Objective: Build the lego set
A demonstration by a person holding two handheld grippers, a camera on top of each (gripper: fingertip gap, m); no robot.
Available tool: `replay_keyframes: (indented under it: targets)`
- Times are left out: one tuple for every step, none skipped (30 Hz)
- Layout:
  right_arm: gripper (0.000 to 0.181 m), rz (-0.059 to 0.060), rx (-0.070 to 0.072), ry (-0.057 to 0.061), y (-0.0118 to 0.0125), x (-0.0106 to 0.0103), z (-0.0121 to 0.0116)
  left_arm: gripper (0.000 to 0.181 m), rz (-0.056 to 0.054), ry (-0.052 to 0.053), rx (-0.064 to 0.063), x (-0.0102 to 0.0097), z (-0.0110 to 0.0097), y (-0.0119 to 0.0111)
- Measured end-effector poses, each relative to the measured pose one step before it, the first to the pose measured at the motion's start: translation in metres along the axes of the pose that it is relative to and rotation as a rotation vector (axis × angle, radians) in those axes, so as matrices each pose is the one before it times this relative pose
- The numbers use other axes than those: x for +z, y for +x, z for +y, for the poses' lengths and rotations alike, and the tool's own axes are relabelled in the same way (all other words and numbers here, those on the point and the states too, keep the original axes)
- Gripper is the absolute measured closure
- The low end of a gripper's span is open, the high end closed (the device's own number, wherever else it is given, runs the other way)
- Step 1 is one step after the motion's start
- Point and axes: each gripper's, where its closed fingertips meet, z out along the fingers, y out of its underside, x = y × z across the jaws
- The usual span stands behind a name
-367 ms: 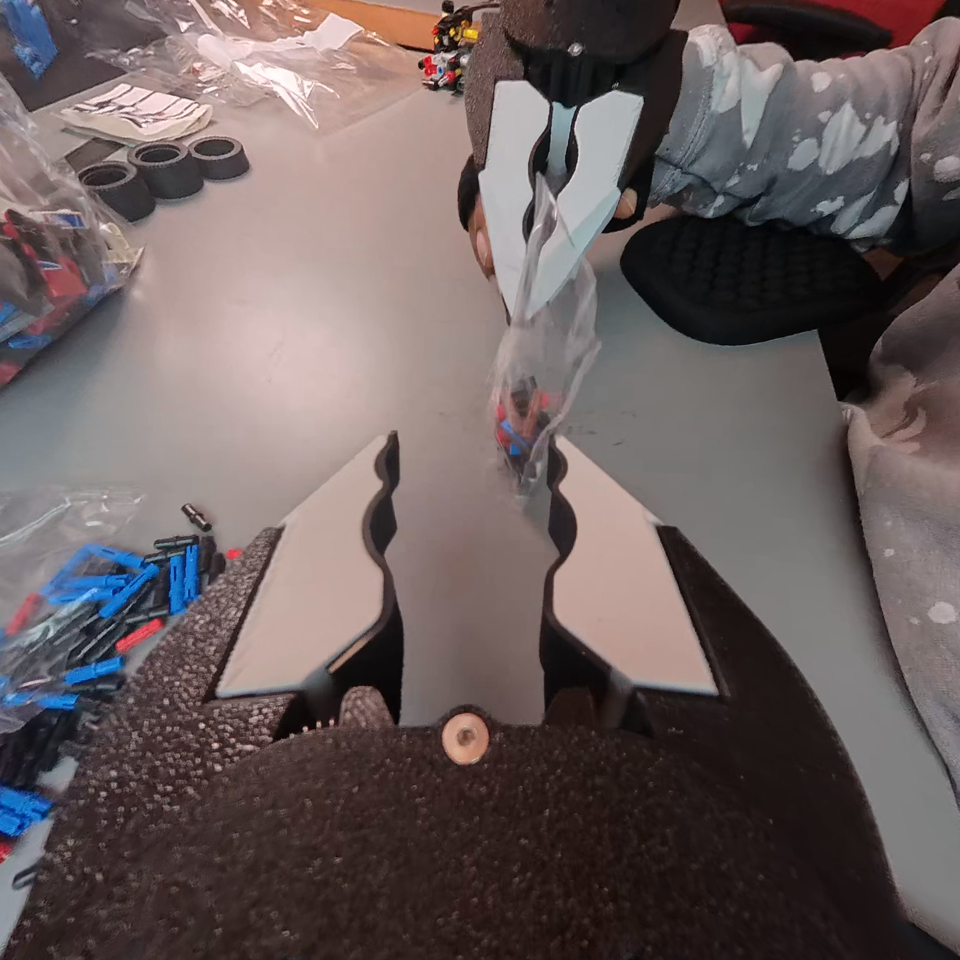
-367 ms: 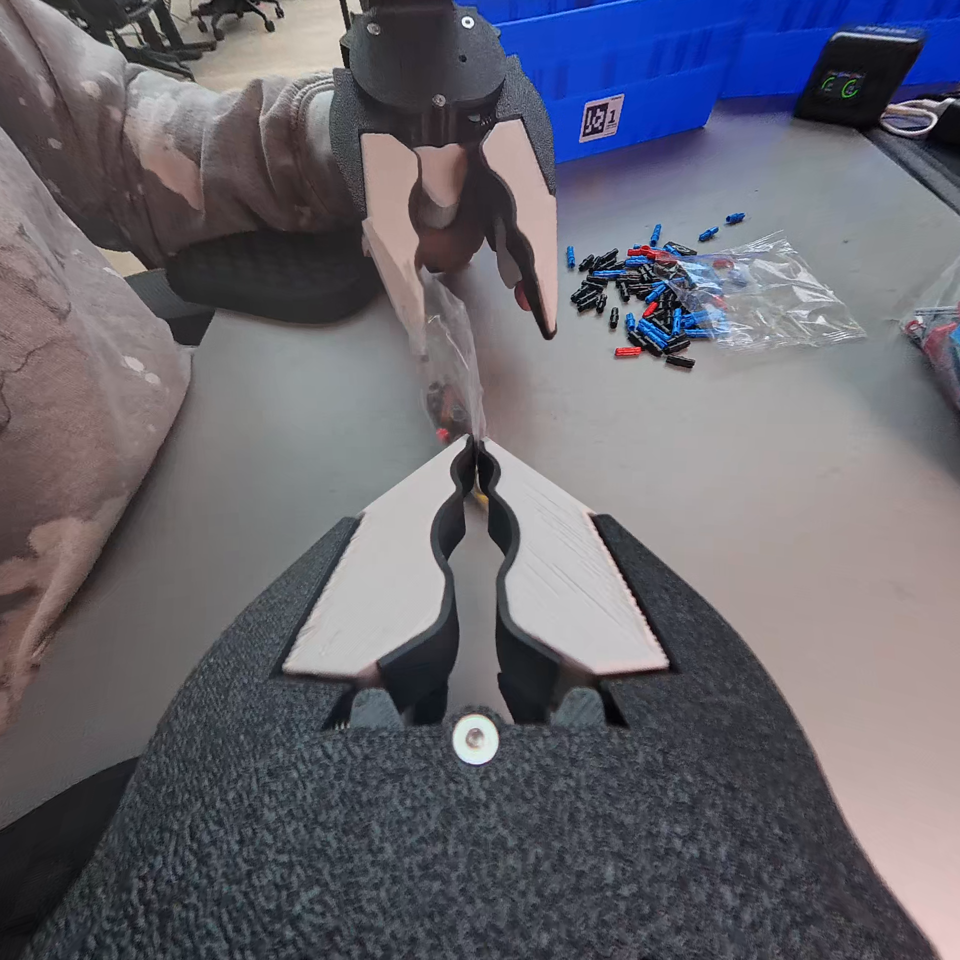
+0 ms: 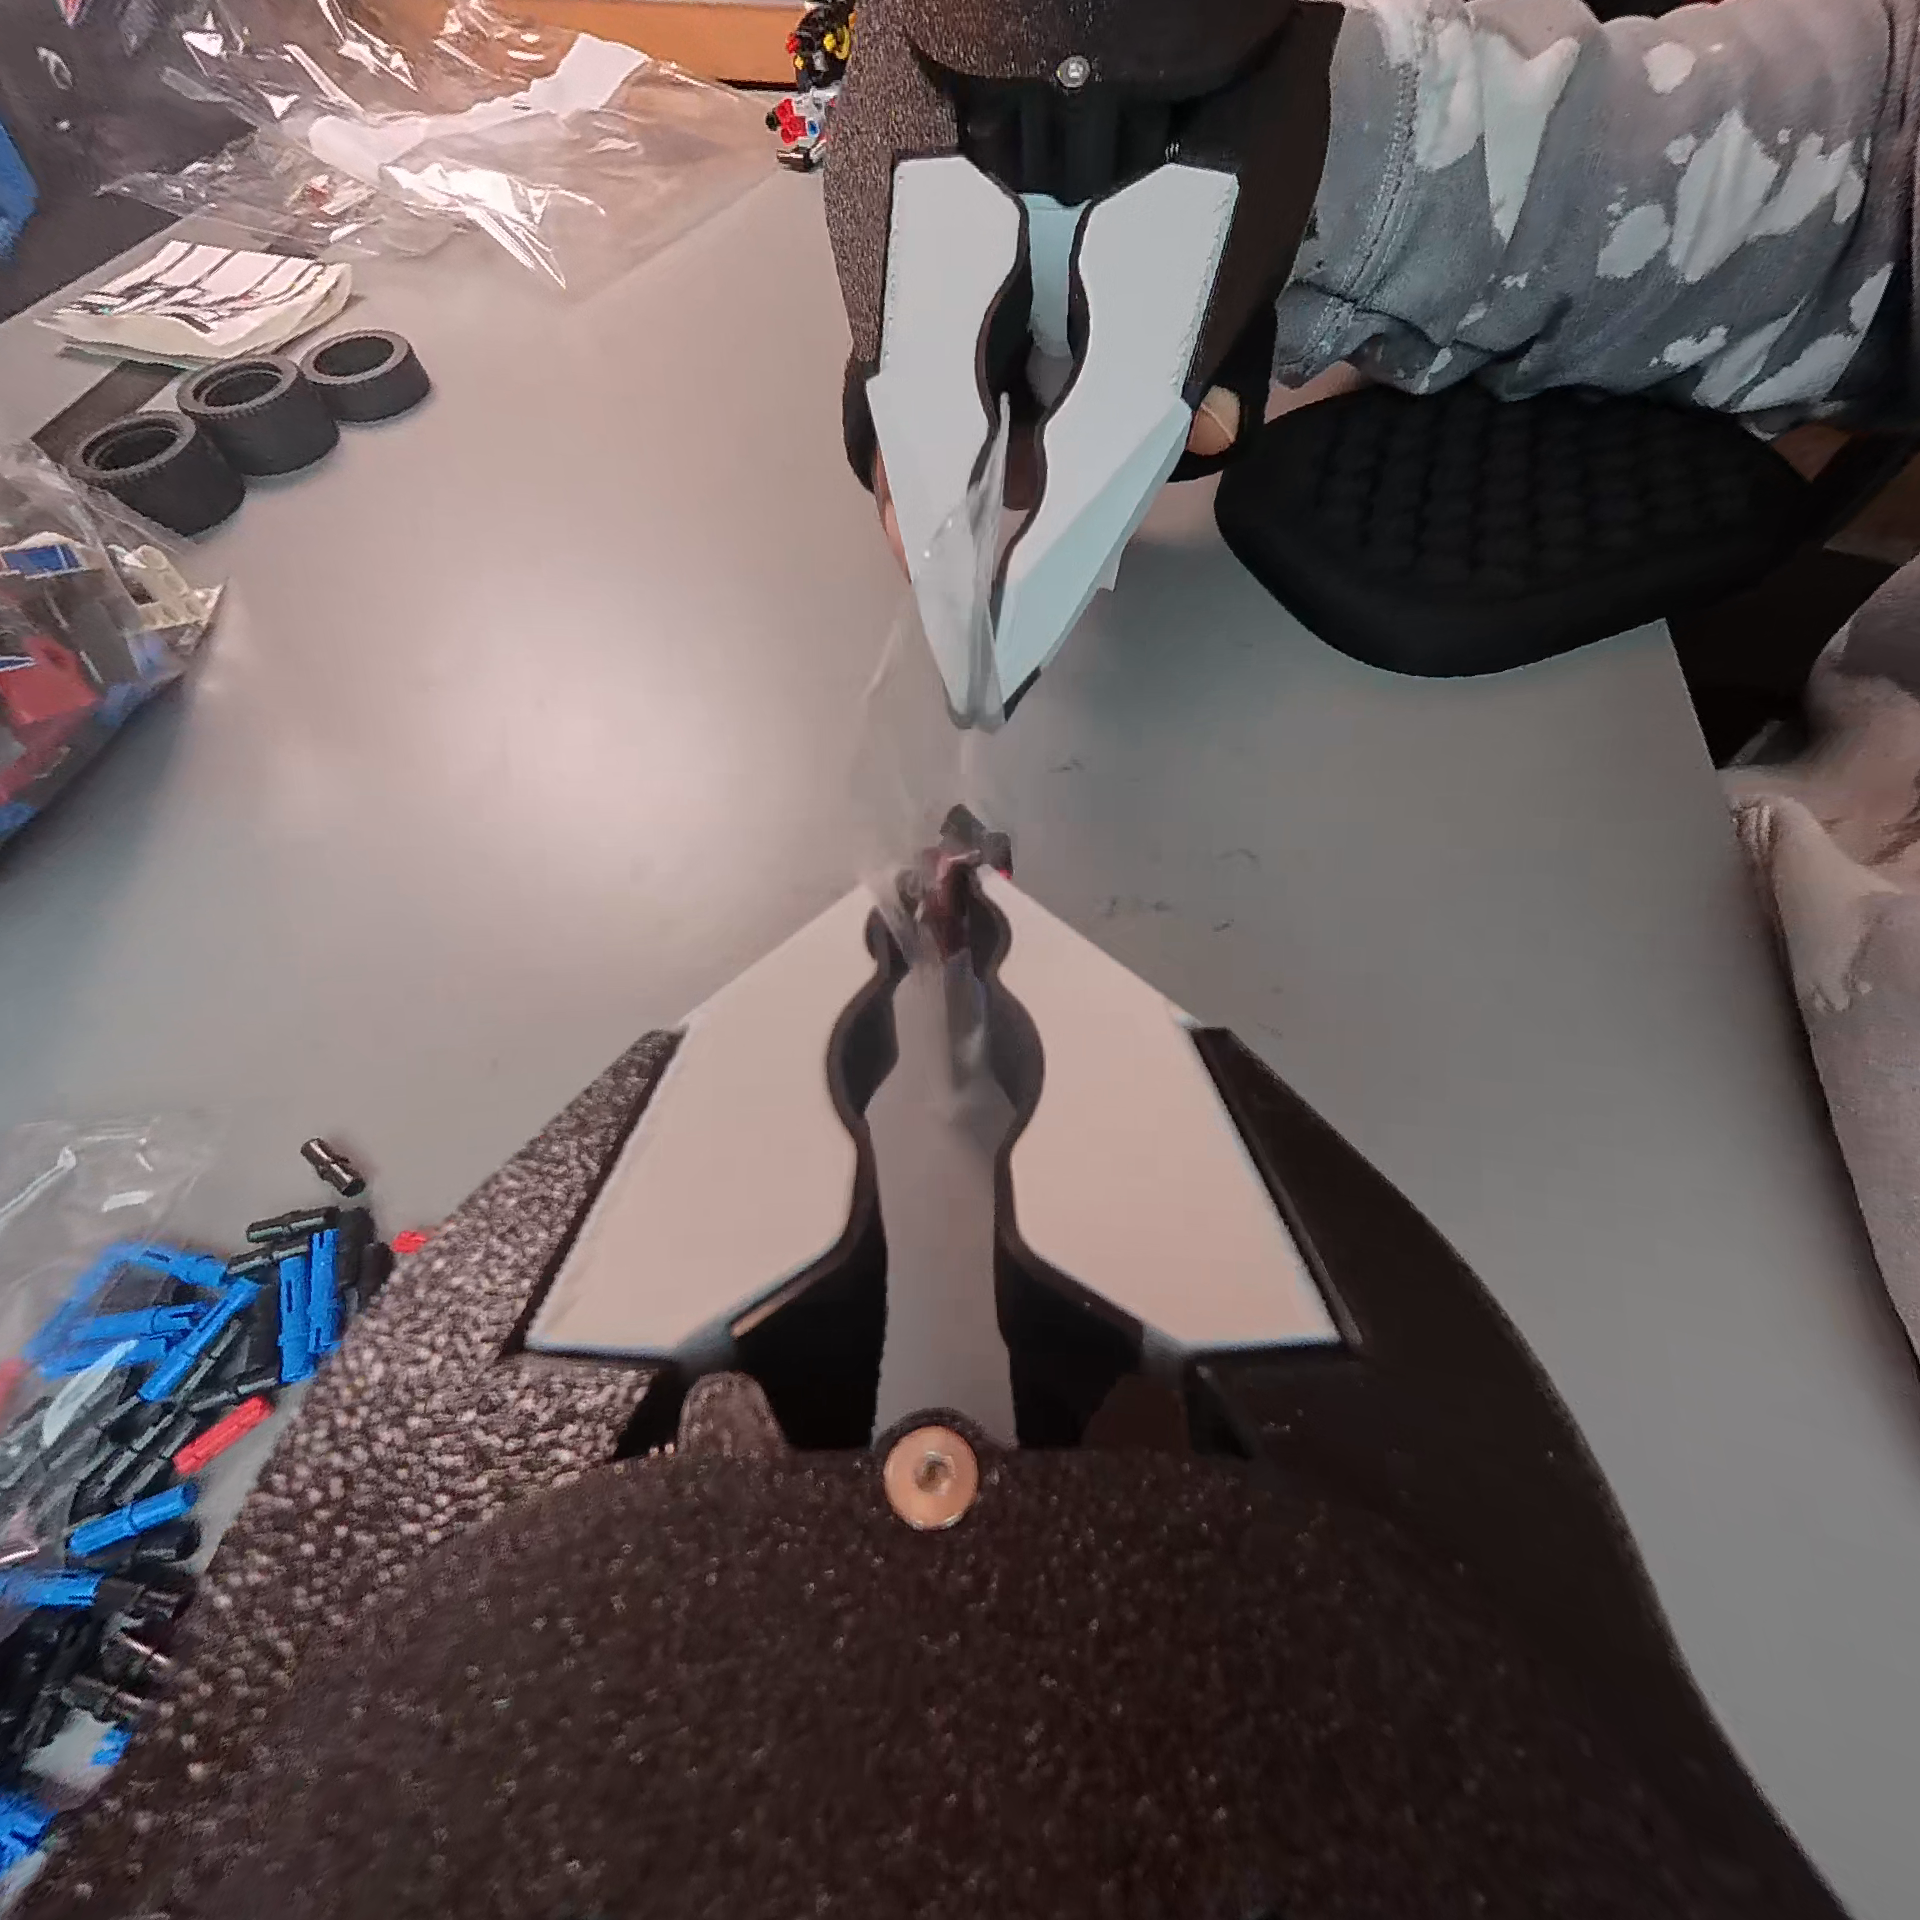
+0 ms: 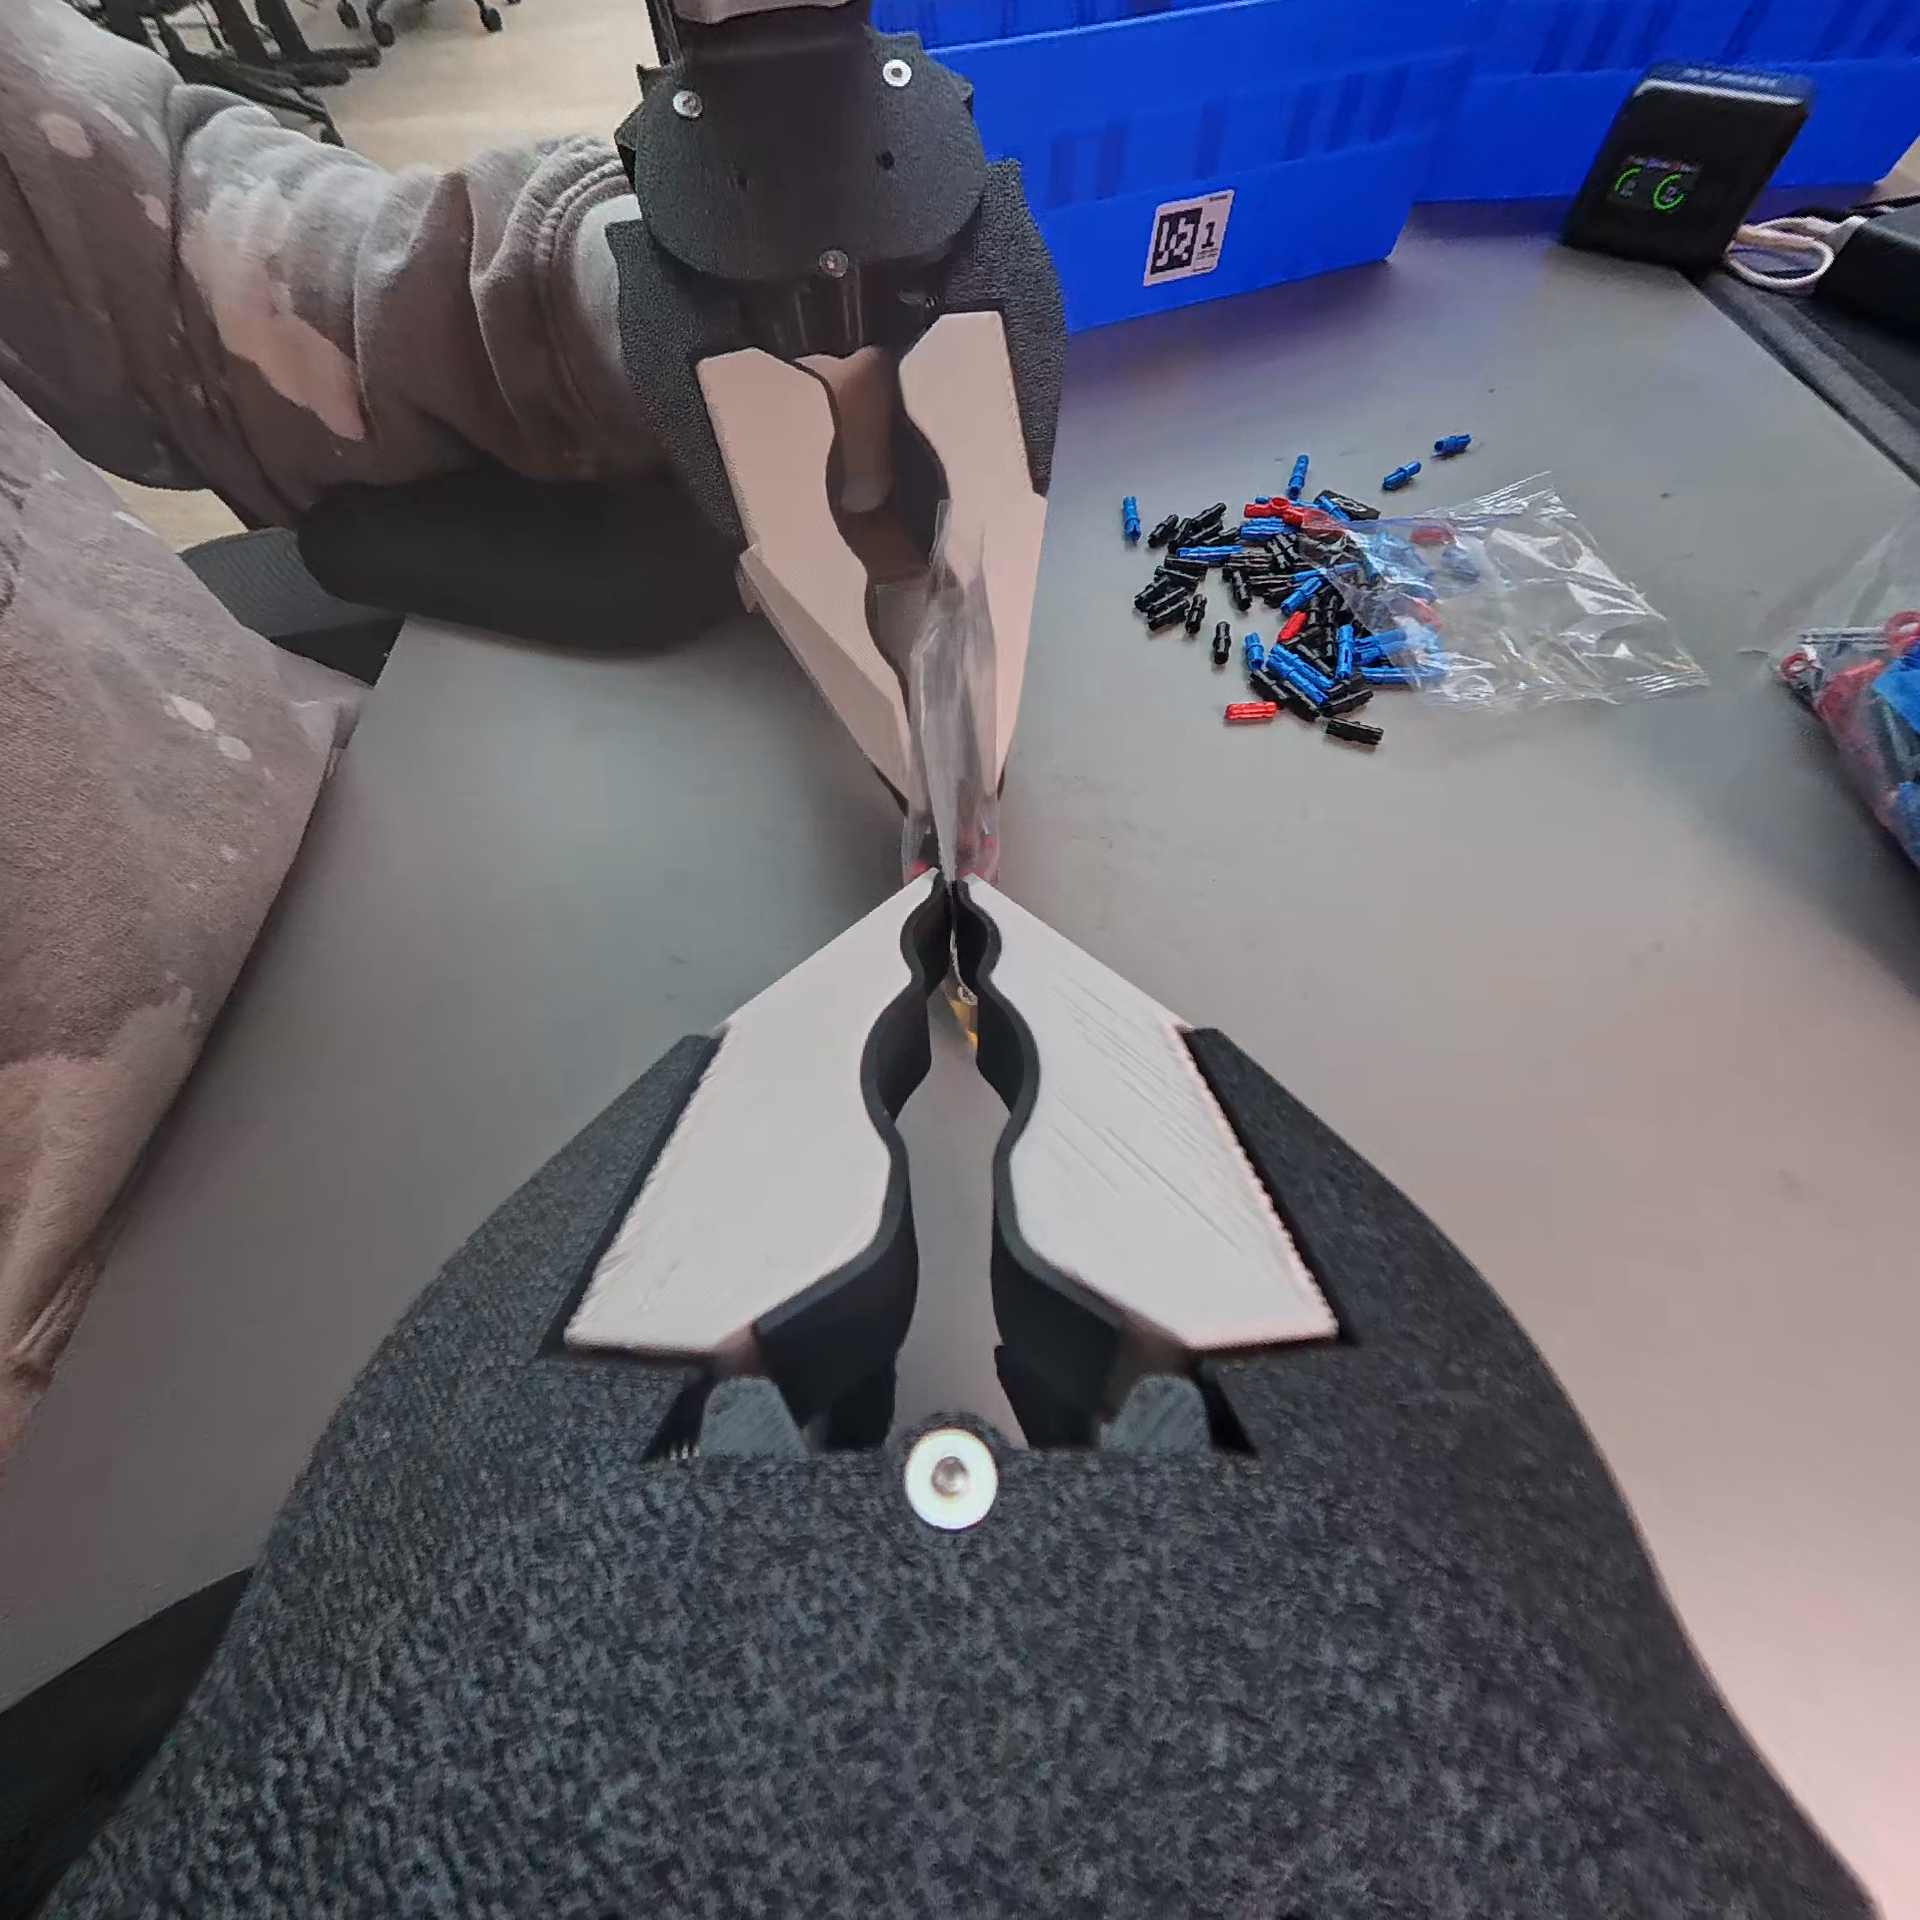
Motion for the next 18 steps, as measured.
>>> replay_keyframes:
  targets:
    - [0.181,0.0042,0.0100,0.0047,0.00193,-0.00186,0.00027,0.177,-0.0006,0.0035,-0.0040,-0.00067,-0.00045,-0.00023]
    - [0.181,0.0015,0.0160,0.0094,0.00162,-0.00176,0.00011,0.178,0.0001,0.0118,-0.0093,-0.00140,-0.00126,-0.00023]
    - [0.181,-0.0035,0.0155,0.0052,0.00040,-0.00092,0.00055,0.180,0.0089,0.0141,-0.0127,-0.00209,-0.00199,0.00100]
    - [0.181,-0.0030,0.0072,0.0054,-0.00066,-0.00031,-0.00012,0.180,0.0093,0.0099,-0.0098,-0.00208,-0.00116,0.00101]
    - [0.181,-0.0019,0.0002,0.0031,-0.00128,0.00043,-0.00057,0.180,0.0076,0.0061,-0.0073,-0.00144,-0.00043,0.00069]
    - [0.181,0.0000,-0.0020,-0.0039,-0.00100,0.00092,-0.00004,0.180,0.0054,-0.0011,-0.0062,-0.00087,0.00084,0.00035]
    - [0.181,0.0031,-0.0029,-0.0084,-0.00034,0.00136,0.00033,0.180,0.0014,-0.0052,-0.0035,-0.00048,0.00142,-0.00004]
    - [0.180,0.0123,-0.0028,-0.0092,0.00083,0.00165,0.00002,0.180,-0.0054,-0.0054,0.0006,-0.00056,0.00150,-0.00070]
    - [0.172,0.0123,-0.0052,-0.0083,0.00043,0.00208,-0.00040,0.180,-0.0050,-0.0027,0.0004,-0.00073,0.00119,-0.00067]
    - [0.155,0.0036,-0.0032,-0.0060,-0.00137,0.00274,-0.00088,0.180,0.0009,0.0018,-0.0015,-0.00090,0.00037,0.00040]
    - [0.143,0.0026,-0.0018,-0.0059,-0.00174,0.00365,-0.00049,0.180,0.0034,0.0037,0.0000,-0.00101,-0.00011,0.00082]
    - [0.138,0.0102,-0.0063,0.0006,-0.00092,0.00436,-0.00076,0.180,0.0050,0.0044,0.0015,-0.00092,-0.00033,0.00114]
    - [0.138,0.0115,-0.0101,0.0037,-0.00089,0.00483,-0.00033,0.180,0.0042,0.0027,0.0016,-0.00051,-0.00014,0.00091]
    - [0.140,0.0137,-0.0120,-0.0022,-0.00023,0.00464,0.00078,0.180,0.0039,0.0003,0.0008,-0.00005,0.00010,0.00064]
    - [0.155,0.0148,-0.0153,-0.0033,0.00048,0.00321,0.00133,0.180,0.0035,-0.0028,0.0002,0.00037,0.00057,0.00055]
    - [0.171,-0.0014,-0.0118,0.0056,-0.00108,0.00132,0.00015,0.180,0.0021,-0.0057,-0.0009,0.00046,0.00116,0.00019]
    - [0.178,-0.0206,0.0025,0.0139,-0.00268,-0.00030,-0.00085,0.180,0.0035,-0.0025,-0.0026,0.00016,0.00050,0.00020]
    - [0.180,-0.0132,0.0185,0.0153,0.00014,-0.00121,-0.00063,0.180,0.0055,0.0037,-0.0054,-0.00007,-0.00051,0.00040]
